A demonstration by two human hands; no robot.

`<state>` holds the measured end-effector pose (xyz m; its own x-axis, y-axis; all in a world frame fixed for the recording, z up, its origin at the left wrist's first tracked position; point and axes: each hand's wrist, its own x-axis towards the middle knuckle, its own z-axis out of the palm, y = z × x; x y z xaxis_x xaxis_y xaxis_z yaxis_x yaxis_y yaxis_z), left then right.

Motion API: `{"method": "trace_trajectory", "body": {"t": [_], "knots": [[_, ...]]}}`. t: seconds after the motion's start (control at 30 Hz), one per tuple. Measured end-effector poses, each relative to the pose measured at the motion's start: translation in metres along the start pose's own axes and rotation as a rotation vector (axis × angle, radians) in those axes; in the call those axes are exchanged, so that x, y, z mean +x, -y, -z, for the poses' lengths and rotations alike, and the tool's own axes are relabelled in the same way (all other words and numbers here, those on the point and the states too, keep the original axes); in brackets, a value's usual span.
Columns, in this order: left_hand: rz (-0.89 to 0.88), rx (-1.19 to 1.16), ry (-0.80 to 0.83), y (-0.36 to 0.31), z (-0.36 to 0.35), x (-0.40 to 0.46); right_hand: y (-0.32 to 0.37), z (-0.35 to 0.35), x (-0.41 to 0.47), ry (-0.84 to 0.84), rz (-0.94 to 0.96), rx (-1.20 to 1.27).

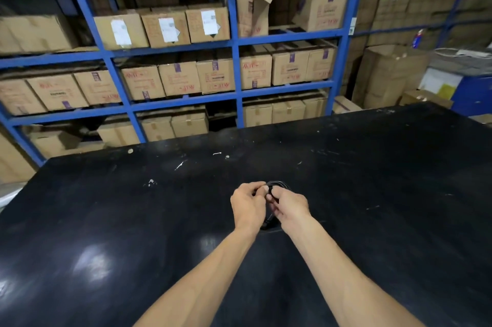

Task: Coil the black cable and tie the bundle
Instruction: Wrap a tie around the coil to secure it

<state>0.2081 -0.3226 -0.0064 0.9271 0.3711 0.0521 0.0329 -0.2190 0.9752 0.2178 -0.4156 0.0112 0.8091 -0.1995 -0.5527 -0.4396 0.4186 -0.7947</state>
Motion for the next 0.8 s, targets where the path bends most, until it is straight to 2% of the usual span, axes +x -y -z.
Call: {"method": "trace_trajectory", "body": {"t": [0.23, 0.43, 0.53, 0.67, 0.8], "knots": [[0.006, -0.036, 0.061, 0.000, 0.004, 0.004, 0.003, 0.001, -0.002, 0.088, -0.072, 0.140], [-0.104, 0.070, 0.071, 0.000, 0.011, 0.005, 0.013, 0.010, -0.005, 0.177, -0.061, 0.145], [-0.094, 0.087, 0.062, 0.000, 0.015, 0.008, 0.018, 0.016, -0.006, 0.197, 0.062, -0.033], [-0.086, 0.105, 0.076, 0.000, 0.016, 0.006, 0.021, 0.021, -0.005, 0.077, 0.395, -0.439], [-0.140, 0.114, 0.089, -0.001, 0.019, 0.004, 0.033, 0.030, -0.003, 0.165, 0.554, -0.697]]}}
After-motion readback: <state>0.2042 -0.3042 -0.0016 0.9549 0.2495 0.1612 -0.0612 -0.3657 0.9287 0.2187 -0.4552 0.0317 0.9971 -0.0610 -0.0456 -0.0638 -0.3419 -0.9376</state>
